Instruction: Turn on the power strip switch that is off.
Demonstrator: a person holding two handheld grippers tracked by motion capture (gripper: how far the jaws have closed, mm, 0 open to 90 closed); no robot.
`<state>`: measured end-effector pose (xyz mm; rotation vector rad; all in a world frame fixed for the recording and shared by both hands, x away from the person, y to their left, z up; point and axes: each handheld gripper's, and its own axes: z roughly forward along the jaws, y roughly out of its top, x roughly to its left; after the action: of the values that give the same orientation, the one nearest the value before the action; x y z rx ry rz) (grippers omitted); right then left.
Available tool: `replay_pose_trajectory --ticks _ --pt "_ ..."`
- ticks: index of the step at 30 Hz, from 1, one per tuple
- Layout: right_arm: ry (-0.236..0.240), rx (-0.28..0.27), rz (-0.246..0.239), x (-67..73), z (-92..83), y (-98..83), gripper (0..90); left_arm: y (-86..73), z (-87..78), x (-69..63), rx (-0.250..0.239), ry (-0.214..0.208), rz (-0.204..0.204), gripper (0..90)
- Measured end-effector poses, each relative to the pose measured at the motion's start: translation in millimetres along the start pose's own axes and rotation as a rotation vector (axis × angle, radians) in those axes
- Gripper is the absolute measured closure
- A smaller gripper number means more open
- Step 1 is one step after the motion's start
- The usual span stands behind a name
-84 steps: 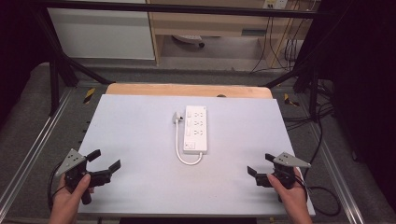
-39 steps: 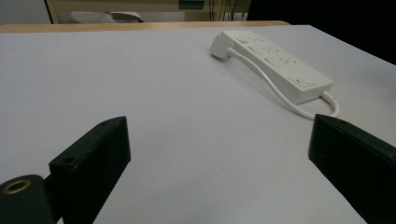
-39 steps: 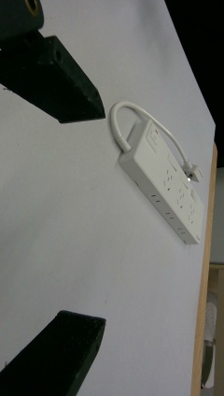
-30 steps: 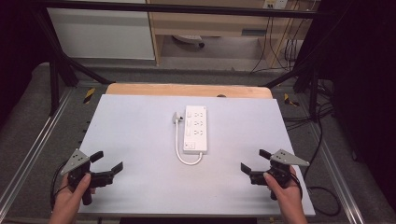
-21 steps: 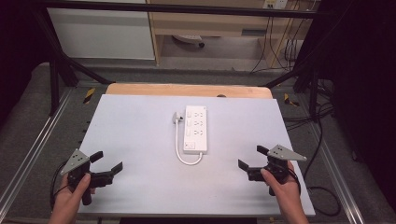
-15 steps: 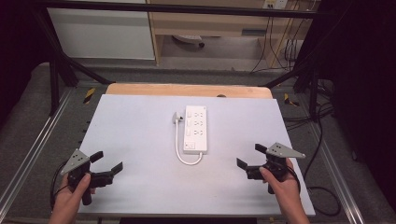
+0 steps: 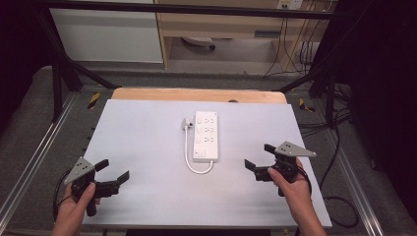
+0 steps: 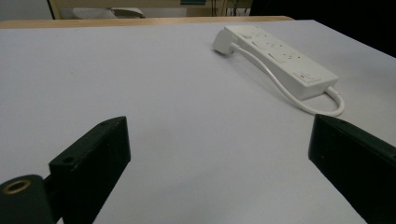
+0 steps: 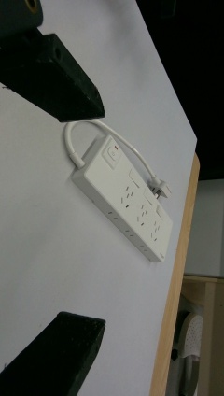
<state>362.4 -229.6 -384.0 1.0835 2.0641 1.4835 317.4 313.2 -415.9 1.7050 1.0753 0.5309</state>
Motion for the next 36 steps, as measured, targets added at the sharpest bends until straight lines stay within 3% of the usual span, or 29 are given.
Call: replay_pose_trajectory --ticks 17,36 --pt "0.011 -0.005 -0.016 2.7 23.2 27.1 2.5 -0.6 0.0 0.0 -0.004 0.000 0.017 5.5" --pt "0.009 -0.010 -0.034 8.0 46.1 48.3 3.0 -0.8 0.3 1.0 0.005 0.002 -0.001 5.5"
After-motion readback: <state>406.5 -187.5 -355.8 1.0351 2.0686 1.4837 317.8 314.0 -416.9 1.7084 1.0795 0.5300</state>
